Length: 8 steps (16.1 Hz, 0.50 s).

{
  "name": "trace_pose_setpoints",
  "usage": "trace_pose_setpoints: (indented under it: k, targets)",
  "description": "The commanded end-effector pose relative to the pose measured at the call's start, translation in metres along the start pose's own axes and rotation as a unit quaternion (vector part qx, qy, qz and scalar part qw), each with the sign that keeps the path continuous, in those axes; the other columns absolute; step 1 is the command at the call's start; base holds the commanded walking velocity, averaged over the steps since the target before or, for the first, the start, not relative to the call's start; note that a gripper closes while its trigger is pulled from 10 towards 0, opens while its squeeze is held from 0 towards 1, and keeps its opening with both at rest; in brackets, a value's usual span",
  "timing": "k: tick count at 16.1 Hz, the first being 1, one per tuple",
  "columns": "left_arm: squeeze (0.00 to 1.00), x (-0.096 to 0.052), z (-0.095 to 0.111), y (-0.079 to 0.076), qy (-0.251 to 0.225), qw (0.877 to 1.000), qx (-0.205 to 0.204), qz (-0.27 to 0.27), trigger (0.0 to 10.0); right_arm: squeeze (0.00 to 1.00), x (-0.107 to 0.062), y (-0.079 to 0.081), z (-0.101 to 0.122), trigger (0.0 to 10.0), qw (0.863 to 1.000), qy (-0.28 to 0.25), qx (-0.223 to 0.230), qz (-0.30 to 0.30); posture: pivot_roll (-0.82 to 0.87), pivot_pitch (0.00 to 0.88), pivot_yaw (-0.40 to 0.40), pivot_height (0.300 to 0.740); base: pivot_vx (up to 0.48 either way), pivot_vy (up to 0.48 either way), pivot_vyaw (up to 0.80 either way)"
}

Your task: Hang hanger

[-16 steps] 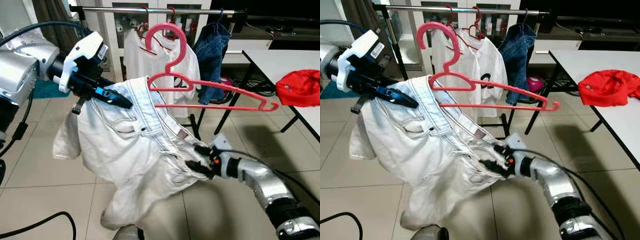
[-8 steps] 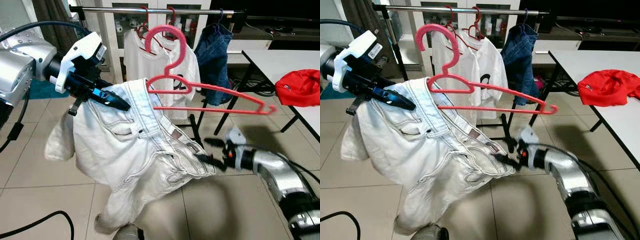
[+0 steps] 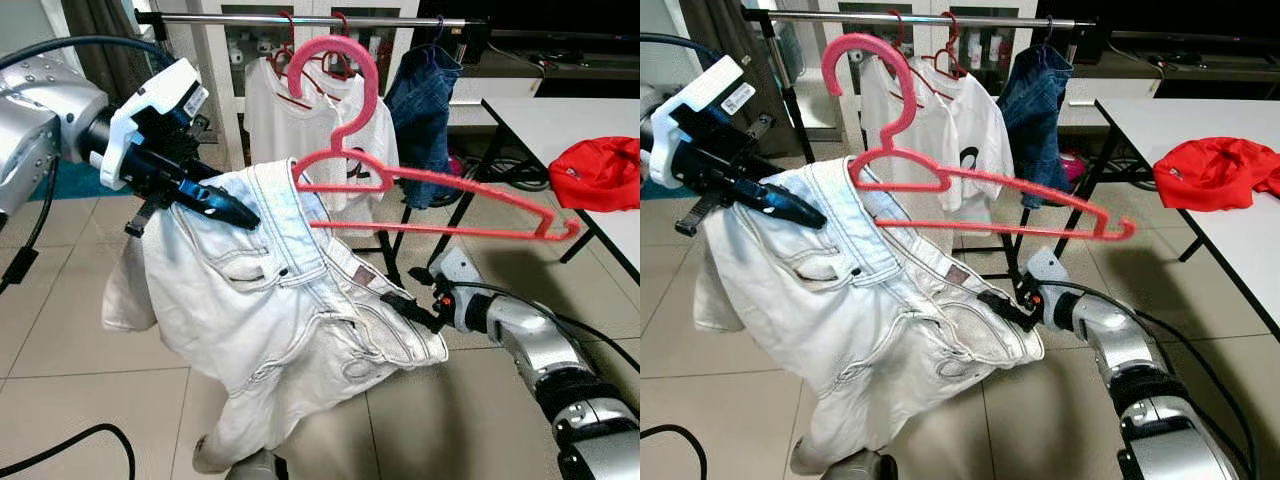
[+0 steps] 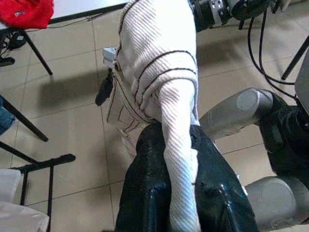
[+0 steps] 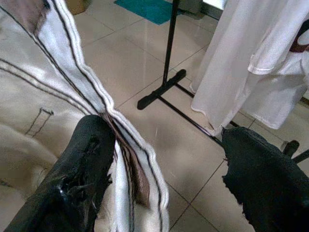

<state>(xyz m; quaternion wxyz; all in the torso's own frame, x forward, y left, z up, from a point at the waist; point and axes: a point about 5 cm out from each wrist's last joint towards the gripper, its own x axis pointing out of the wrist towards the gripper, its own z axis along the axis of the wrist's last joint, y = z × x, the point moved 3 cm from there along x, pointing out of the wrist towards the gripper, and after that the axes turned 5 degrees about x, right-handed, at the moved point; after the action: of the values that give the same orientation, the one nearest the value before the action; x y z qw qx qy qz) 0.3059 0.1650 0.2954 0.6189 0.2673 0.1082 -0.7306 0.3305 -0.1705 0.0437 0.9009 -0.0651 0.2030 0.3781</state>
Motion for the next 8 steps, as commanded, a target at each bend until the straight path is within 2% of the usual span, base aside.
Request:
trace_pose_setpoints:
  k: [1, 2, 3, 4, 5, 6, 7, 8]
  targets:
    - [0.00, -0.007, 0.017, 0.001, -0.005, 1.000, 0.026, 0.004, 0.0, 0.00, -0.001, 0.001, -0.003, 10.0, 1.000, 0.006, 0.002, 0.015, 0.08, 0.000, 0.026, 0.740, 0.000, 0.000, 0.00]
    - [0.00, -0.007, 0.017, 0.001, -0.005, 1.000, 0.026, 0.004, 0.0, 0.00, -0.001, 0.003, -0.008, 10.0, 1.000, 0.013, 0.007, 0.024, 0.08, 0.000, 0.025, 0.740, 0.000, 0.000, 0.00]
    - [0.00, -0.007, 0.017, 0.001, -0.005, 1.000, 0.025, 0.005, 0.0, 0.00, -0.003, 0.007, -0.015, 9.5, 0.999, 0.027, 0.016, 0.038, 0.08, 0.000, 0.023, 0.740, 0.000, 0.000, 0.00]
    - [0.00, -0.008, 0.018, 0.001, -0.007, 1.000, 0.024, 0.006, 0.0, 0.00, -0.005, 0.009, -0.023, 5.1, 0.998, 0.038, 0.027, 0.044, 0.08, 0.000, 0.022, 0.740, 0.000, 0.000, 0.00]
    - [0.00, -0.008, 0.018, 0.001, -0.007, 1.000, 0.024, 0.007, 0.0, 0.00, -0.006, 0.009, -0.027, 3.2, 0.997, 0.043, 0.035, 0.045, 0.08, 0.000, 0.022, 0.740, 0.000, 0.000, 0.00]
    - [0.00, -0.009, 0.018, 0.001, -0.008, 1.000, 0.024, 0.007, 0.0, 0.00, -0.007, 0.009, -0.030, 2.7, 0.997, 0.046, 0.040, 0.045, 0.08, 0.000, 0.022, 0.740, 0.000, 0.000, 0.00]
    - [0.00, -0.009, 0.019, 0.000, -0.009, 1.000, 0.025, 0.007, 0.0, 0.00, -0.010, 0.011, -0.038, 0.0, 0.995, 0.055, 0.059, 0.051, 0.08, 0.000, 0.022, 0.740, 0.000, 0.000, 0.00]
    - [0.00, -0.009, 0.019, 0.000, -0.009, 1.000, 0.025, 0.007, 0.0, 0.00, -0.011, 0.012, -0.040, 0.0, 0.995, 0.057, 0.062, 0.053, 0.08, 0.000, 0.021, 0.740, 0.000, 0.000, 0.00]
